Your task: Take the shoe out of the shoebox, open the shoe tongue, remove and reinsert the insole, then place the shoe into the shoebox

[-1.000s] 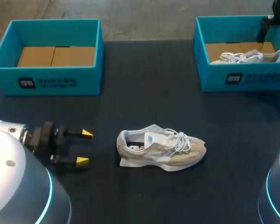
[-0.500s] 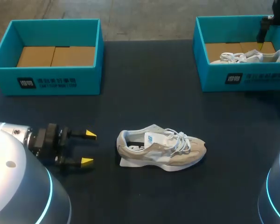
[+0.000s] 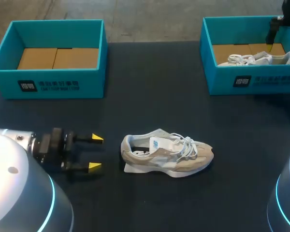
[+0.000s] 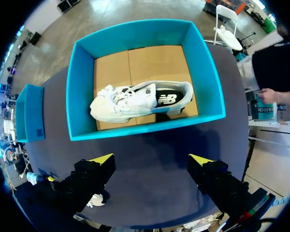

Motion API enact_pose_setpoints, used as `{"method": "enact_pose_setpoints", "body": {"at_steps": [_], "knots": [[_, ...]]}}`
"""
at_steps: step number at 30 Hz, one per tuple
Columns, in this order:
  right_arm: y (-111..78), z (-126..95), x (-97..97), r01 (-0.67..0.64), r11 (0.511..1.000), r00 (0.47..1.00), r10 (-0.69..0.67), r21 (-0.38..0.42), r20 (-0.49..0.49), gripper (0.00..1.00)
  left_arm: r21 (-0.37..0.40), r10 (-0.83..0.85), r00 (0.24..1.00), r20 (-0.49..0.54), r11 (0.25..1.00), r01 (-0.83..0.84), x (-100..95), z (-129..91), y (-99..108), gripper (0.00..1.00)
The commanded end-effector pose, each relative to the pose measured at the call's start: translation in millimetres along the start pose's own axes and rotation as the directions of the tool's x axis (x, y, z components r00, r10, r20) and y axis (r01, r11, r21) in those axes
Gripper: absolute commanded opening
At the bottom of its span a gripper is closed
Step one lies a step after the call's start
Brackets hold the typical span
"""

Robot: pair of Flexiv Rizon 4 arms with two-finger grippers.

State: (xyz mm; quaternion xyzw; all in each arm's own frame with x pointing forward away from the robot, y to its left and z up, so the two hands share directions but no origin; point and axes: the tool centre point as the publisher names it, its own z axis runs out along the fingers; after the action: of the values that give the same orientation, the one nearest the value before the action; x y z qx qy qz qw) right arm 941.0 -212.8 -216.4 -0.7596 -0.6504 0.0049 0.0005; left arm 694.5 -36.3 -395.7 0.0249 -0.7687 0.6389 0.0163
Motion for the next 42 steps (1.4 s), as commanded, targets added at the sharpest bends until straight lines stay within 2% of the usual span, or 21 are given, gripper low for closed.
{"method": "enact_pose_setpoints", "body": {"at_steps": [1, 7, 19, 42], "knots": [[-1.6, 0, 0.2, -0.002, 1.000, 1.000, 0.002, -0.003, 0.001, 1.00, -0.016, -0.020, 1.000, 0.024, 1.000, 0.020, 1.8, 12, -1, 1.00], [-1.6, 0, 0.2, -0.002, 1.000, 1.000, 0.002, -0.003, 0.001, 1.00, -0.020, -0.011, 1.000, 0.012, 1.000, 0.011, 5.2, 27, -2, 1.00], [-1.6, 0, 0.2, -0.002, 1.000, 1.000, 0.002, -0.003, 0.001, 1.00, 0.002, -0.014, 1.000, 0.015, 1.000, 0.014, -0.2, 51, -7, 1.00], [-1.6, 0, 0.2, -0.002, 1.000, 1.000, 0.002, -0.003, 0.001, 1.00, 0.010, -0.013, 1.000, -0.023, 1.000, 0.013, 2.1, 80, -7, 1.00]]}}
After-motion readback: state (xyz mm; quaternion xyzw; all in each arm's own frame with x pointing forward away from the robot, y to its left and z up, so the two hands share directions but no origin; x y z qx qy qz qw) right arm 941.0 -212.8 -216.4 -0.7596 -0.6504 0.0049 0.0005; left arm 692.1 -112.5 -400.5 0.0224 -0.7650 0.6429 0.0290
